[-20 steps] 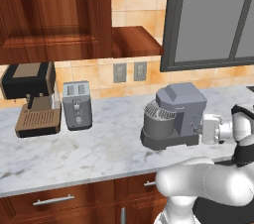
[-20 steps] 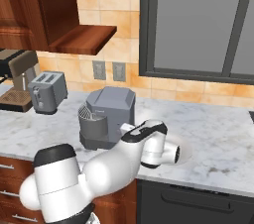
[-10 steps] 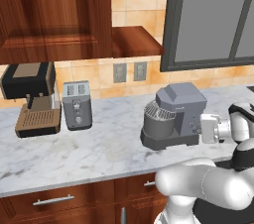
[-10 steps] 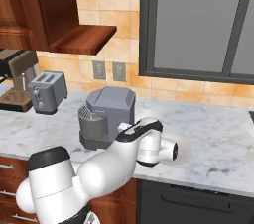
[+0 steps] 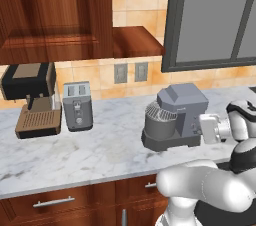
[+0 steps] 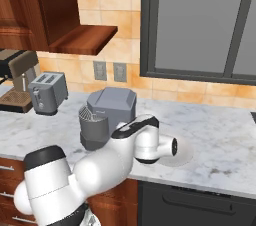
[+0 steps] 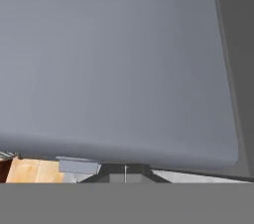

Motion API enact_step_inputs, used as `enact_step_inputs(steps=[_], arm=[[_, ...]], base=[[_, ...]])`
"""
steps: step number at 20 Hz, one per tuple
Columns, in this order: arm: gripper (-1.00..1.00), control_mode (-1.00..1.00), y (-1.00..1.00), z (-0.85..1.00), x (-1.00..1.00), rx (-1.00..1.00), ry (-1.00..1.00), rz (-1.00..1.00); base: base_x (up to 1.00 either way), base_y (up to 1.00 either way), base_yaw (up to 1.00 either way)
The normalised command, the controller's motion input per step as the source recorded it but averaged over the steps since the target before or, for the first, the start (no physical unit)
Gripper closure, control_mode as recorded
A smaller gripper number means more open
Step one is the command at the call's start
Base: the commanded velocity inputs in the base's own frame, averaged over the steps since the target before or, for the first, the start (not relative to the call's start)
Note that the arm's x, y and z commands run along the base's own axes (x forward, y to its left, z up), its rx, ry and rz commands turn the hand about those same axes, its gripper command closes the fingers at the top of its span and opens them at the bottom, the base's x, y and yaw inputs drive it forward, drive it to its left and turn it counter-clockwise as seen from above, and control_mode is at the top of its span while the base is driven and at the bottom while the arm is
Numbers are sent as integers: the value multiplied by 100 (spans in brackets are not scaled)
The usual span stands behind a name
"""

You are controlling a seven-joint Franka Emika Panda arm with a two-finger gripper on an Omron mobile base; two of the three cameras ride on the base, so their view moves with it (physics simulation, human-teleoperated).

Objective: Add butter and sugar cubes to the stand mixer bowl and then turn on the stand mixer to begin making frosting.

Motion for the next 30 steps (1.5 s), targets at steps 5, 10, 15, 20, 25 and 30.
enact_step_inputs(steps=[5, 10, 15, 20, 25, 30], arm=[[100, -100, 100, 46, 37, 5, 8, 0], [100, -100, 100, 38, 27, 4, 7, 0], [100, -100, 100, 43, 16, 2, 5, 0], [100, -100, 100, 55, 5, 1, 1, 0], [100, -100, 100, 68, 3, 1, 0, 0], [100, -100, 100, 83, 24, 1, -3, -1]], base=[[0, 0, 0], [0, 0, 0], [0, 0, 0], [0, 0, 0], [0, 0, 0], [0, 0, 0]])
